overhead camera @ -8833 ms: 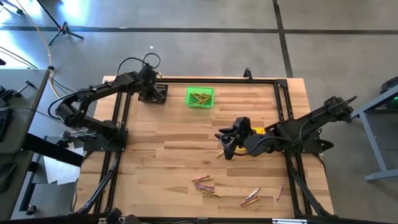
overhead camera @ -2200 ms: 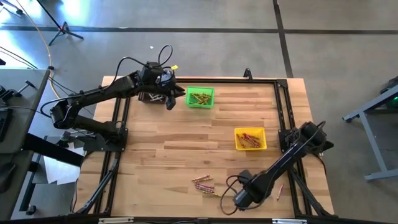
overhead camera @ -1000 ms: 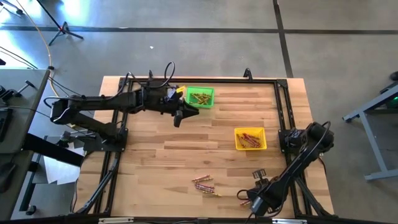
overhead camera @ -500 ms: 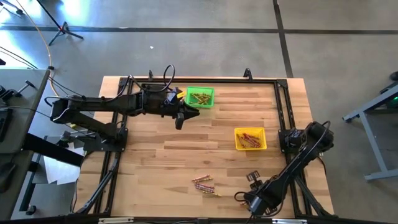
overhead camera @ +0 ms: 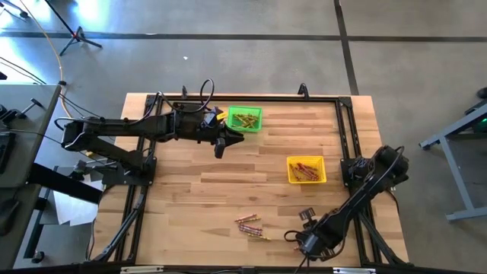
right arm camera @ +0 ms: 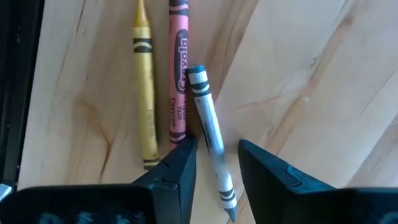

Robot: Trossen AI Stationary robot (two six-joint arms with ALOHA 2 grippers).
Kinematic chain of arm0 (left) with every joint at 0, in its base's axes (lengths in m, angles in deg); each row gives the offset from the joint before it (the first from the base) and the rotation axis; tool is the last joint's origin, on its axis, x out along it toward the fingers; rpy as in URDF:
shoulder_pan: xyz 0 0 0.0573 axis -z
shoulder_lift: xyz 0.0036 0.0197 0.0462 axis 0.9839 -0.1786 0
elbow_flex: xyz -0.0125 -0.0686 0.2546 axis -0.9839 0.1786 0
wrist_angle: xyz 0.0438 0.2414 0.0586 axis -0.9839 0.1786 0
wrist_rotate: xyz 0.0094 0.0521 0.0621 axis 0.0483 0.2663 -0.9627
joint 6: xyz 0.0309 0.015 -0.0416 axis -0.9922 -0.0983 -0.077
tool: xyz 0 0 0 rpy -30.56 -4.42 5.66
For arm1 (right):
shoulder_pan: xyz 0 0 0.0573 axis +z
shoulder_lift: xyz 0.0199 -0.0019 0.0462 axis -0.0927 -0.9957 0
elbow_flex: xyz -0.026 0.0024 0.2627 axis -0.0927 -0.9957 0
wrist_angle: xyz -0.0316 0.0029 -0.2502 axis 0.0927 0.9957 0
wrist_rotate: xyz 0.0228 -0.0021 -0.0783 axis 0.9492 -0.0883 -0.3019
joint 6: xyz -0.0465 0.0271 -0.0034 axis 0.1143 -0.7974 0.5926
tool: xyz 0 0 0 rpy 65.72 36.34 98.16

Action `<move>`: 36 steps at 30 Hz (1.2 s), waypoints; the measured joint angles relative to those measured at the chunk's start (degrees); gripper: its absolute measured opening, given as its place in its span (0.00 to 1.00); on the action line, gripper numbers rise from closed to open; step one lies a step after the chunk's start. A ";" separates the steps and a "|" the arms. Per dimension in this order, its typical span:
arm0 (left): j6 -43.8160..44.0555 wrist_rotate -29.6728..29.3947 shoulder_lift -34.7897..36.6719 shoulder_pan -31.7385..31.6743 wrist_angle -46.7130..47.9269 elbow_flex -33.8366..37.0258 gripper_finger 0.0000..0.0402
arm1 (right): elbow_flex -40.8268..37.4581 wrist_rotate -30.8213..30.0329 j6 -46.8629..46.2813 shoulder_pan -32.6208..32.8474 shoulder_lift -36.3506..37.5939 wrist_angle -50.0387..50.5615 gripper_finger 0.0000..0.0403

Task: Sort crayons
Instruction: Put the gray crayon into the black basket

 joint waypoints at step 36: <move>-12.37 1.75 0.02 -0.24 1.08 0.02 0.18 | -1.32 -10.99 -23.60 -12.42 25.20 22.42 0.02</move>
